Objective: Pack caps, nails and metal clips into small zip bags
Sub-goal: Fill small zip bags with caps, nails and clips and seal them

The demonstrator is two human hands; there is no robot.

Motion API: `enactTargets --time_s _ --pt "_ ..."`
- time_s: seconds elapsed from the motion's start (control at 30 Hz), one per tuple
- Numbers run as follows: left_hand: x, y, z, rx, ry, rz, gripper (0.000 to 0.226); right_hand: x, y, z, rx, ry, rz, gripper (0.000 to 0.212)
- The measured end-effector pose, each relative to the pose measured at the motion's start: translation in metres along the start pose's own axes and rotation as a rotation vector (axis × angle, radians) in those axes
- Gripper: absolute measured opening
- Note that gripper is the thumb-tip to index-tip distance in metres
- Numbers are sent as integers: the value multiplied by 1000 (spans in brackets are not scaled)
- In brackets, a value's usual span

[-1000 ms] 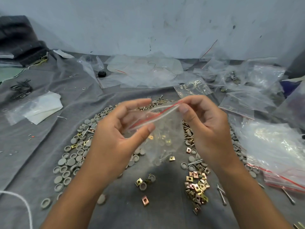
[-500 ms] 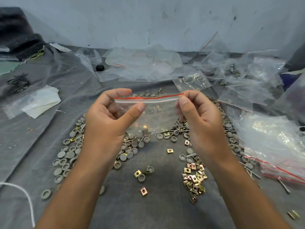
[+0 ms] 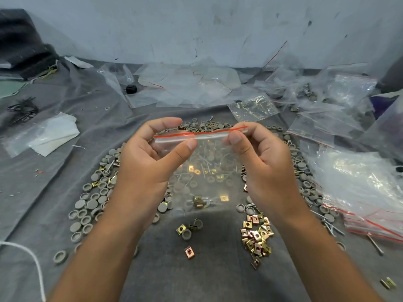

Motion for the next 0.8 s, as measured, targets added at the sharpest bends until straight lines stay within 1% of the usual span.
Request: enactTargets --time_s 0.07,0.17,0.33,0.47,0.63,0.8 --pt "0 0 0 -7 5 10 37 1 0 0 -1 -4 -27 8" --pt "2 0 0 -9 3 13 37 2 -1 0 -32 10 -53 6" --pt "6 -3 3 -38 -10 17 35 -1 -3 1 16 34 -94 18" --pt "9 -6 6 -46 -23 -6 38 -3 -5 3 48 38 -151 25" --pt "13 -8 9 -36 -36 -33 43 -2 -9 6 38 18 -159 30" --pt "17 -7 10 -33 -88 -119 46 -3 -9 6 -11 -36 -153 48"
Point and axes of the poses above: each hand's wrist, its own z-axis away from the middle knuckle, its own y-axis out of the back of the hand, x = y × z, the point moved 2 cm from there along -z, towards the middle knuckle, and after that the axes turned 13 degrees about x, right-handed, at the moved point
